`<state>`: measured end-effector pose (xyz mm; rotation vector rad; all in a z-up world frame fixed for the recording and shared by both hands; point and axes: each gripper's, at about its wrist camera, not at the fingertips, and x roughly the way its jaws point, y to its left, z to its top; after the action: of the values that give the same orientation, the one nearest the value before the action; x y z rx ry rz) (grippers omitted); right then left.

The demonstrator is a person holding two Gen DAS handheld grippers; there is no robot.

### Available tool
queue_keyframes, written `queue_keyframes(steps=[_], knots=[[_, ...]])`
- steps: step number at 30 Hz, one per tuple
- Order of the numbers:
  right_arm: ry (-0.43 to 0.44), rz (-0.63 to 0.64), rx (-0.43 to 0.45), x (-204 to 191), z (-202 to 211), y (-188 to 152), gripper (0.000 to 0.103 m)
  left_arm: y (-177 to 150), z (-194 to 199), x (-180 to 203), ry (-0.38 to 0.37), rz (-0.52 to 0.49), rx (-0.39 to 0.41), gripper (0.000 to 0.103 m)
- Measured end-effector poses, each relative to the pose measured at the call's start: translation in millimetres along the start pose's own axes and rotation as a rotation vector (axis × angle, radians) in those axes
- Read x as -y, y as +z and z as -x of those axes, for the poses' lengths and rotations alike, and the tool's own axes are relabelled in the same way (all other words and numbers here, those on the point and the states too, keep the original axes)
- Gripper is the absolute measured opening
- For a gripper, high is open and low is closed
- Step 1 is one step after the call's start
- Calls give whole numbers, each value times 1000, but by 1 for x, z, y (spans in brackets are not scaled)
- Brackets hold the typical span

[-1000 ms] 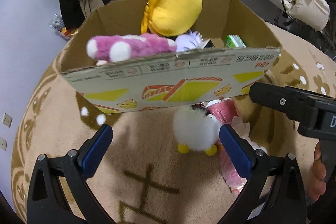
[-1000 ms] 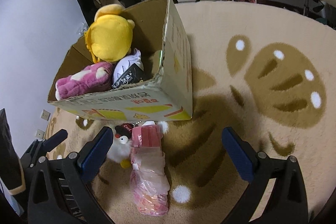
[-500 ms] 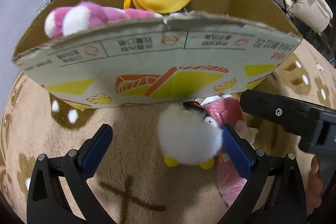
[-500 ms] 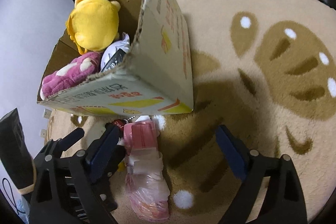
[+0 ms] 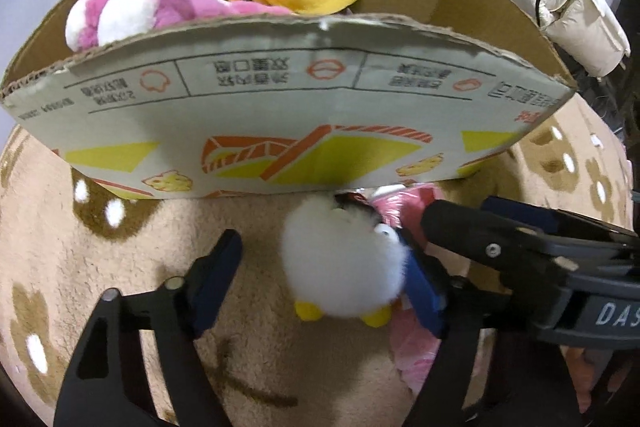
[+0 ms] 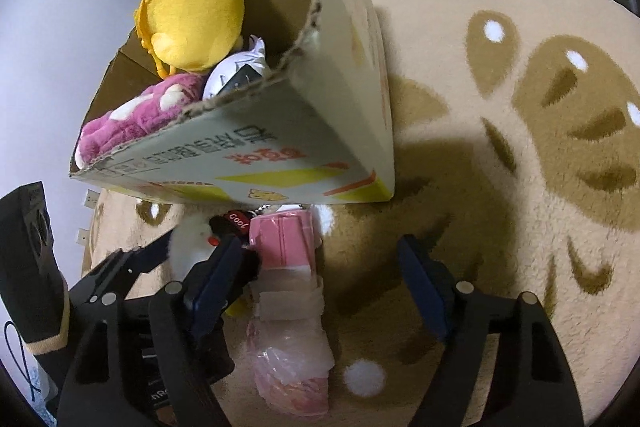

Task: Organize soft objects
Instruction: 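Close the left tool on the penguin plush while the right tool grasps the pink bottle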

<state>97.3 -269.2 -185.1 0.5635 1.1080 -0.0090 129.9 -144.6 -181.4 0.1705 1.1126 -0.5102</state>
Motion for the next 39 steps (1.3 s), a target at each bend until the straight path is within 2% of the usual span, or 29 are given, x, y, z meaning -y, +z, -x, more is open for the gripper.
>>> queue_keyframes(steps=[3, 4, 6, 7, 13, 20, 22, 23, 24, 26, 33, 39], knots=[[18, -1, -12, -2, -4, -1, 76, 1, 1, 4, -32, 14, -25, 57], [23, 1, -15, -3, -5, -1, 76, 0, 2, 5, -33, 14, -28, 56], [35, 6, -24, -5, -7, -2, 66, 1, 2, 7, -30, 2, -30, 54], [40, 5, -26, -6, -8, -2, 64, 1, 1, 7, -28, 0, -30, 54], [52, 2, -31, -9, -9, -2, 63, -3, 0, 6, -36, 15, -40, 54], [56, 24, -35, -17, -12, -2, 62, -2, 7, 1, -30, 24, -81, 42], [56, 26, -42, -19, -15, -3, 62, -2, 8, 1, -22, 22, -88, 41], [62, 26, -46, -21, -16, -3, 58, -3, 8, 1, -18, 16, -90, 41], [66, 28, -49, -22, -18, -4, 50, -3, 8, 1, -14, 10, -90, 41], [70, 37, -52, -25, -20, -4, 46, -3, 7, 1, -11, 5, -92, 41], [62, 37, -63, -31, -29, -4, 45, -4, 1, -2, -19, 17, -83, 42], [49, 48, -81, -31, -36, -5, 45, -3, -9, 6, 23, -1, -80, 42]])
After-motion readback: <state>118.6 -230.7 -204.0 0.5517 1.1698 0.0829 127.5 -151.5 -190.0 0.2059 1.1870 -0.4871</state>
